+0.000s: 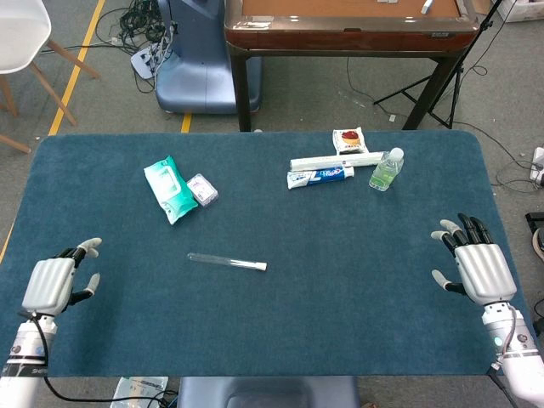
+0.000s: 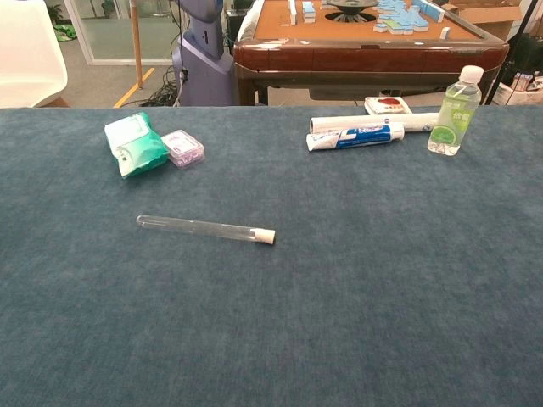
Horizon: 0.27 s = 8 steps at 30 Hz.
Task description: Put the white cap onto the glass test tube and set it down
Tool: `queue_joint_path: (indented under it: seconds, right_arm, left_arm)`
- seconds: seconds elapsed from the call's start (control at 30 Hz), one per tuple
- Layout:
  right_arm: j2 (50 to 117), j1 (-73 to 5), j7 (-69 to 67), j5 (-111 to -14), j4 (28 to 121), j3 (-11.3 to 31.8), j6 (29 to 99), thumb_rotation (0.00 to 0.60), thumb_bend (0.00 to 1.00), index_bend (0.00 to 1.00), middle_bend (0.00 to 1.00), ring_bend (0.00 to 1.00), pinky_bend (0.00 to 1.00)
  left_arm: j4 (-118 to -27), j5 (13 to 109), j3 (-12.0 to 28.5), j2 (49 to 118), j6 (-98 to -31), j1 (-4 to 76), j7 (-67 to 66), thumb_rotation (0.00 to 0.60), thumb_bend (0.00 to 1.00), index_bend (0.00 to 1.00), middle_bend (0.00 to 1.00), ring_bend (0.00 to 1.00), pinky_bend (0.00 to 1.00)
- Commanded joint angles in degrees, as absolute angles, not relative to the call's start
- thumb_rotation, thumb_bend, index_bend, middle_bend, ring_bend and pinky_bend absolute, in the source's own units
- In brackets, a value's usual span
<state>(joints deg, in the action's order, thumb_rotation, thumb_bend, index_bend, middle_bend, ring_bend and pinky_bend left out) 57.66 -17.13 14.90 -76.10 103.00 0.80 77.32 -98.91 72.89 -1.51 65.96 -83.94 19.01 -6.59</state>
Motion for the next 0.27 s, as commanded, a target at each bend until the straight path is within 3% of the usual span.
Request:
queue_joint_path:
  seconds: [0.03, 0.27]
  right_arm:
    - [58.0, -15.9, 13.4, -78.7, 102.2, 0.2, 78.8, 0.6, 0.24, 0.28, 0.18, 0.01, 0.01]
    - [58.6, -13.8, 14.5, -80.8, 102.7, 0.6, 81.9, 0.6, 0.24, 0.28, 0.19, 0.01, 0.01]
  left_arm:
    - [-99.4, 74.5, -2.4, 65.5, -86.3, 16.6, -6.5, 0.6, 0.37, 0.23, 0.36, 0.34, 0.45]
    - [-100.1, 77.0, -2.9, 65.7, -89.0, 13.0, -8.0, 0.6, 0.37, 0.25, 0.36, 0.34, 0.44]
